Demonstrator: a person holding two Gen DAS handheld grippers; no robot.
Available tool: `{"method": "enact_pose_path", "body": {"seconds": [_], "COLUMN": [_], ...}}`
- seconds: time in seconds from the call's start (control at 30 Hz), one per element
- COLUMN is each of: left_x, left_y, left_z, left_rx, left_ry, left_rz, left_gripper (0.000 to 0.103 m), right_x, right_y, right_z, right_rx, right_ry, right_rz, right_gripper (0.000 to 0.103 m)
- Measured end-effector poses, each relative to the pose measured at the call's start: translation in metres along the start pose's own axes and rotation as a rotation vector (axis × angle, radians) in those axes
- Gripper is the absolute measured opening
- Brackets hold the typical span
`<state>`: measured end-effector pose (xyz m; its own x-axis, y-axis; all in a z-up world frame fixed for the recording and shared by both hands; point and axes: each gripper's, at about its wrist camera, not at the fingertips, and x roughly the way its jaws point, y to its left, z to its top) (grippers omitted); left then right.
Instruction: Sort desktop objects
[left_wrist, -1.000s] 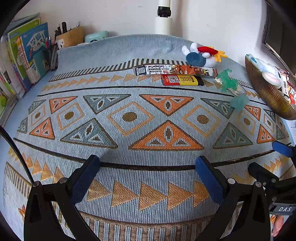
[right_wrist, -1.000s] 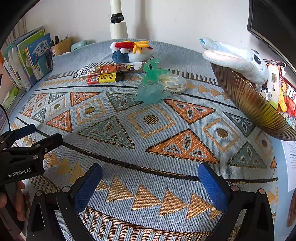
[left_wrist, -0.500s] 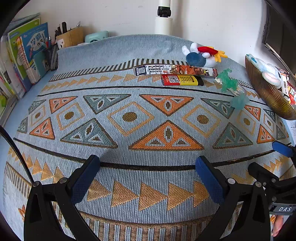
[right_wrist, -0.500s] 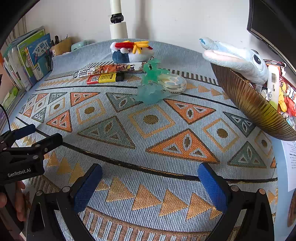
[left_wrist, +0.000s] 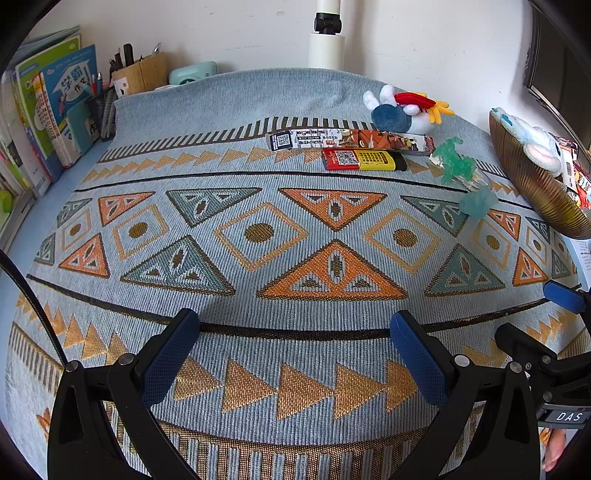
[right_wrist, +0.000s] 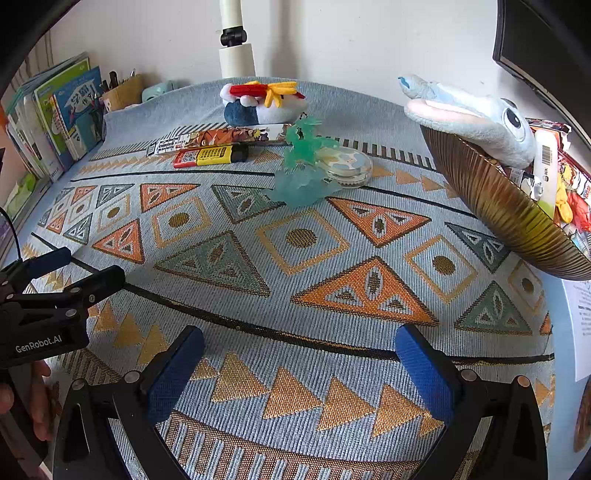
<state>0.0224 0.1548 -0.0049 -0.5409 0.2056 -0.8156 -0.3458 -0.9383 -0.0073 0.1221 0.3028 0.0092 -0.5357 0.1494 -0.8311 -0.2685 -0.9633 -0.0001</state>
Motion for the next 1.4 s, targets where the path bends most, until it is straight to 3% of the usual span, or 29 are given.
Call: {"method": "enact_pose_path", "body": {"seconds": [0.33,0.43,0.6,0.73,0.9,1.07,1.4], "left_x": [-0.002,-0.007,-0.004,0.019,0.015,0.019,0.021], "left_y": [0.009,0.002,-0.023,-0.023,-0.023,-0.032,-0.029], "left_z": [0.003,0.011,0.025,0.031,0.027,0.028,0.029], "left_rx": [-0.03,-0.04,0.032,0.034,0.02,0.068,0.065], "left_ry": [0.002,-0.048,-0.106,-0.013,-0.022,-0.001,-0.001], "left_rz": [-0.003,-0.075,-0.086,-0.095,-0.098,-0.044,-0.049], "left_gripper": [0.103,0.103,0.103,0.103,0.103,0.103,0.103], "right_x": [0.0,0.0,0.0,0.0,-0.001,-0.002,-0.003], "right_y": [0.0,0.0,0.0,0.0,0.0,-0.001,-0.002], "right_z": [0.0,-0.001,-0.001,-0.001,-0.001,-0.001,-0.001], "right_rx": [0.001,0.001,0.001,0.001,0.002,0.005,0.006], "right_ry": [0.0,0.0,0.0,0.0,-0.001,-0.003,-0.003], "right_rz": [0.0,0.0,0.0,-0.001,0.002,0.005,0.006], "right_gripper": [0.103,0.103,0.103,0.103,0.103,0.103,0.103]}}
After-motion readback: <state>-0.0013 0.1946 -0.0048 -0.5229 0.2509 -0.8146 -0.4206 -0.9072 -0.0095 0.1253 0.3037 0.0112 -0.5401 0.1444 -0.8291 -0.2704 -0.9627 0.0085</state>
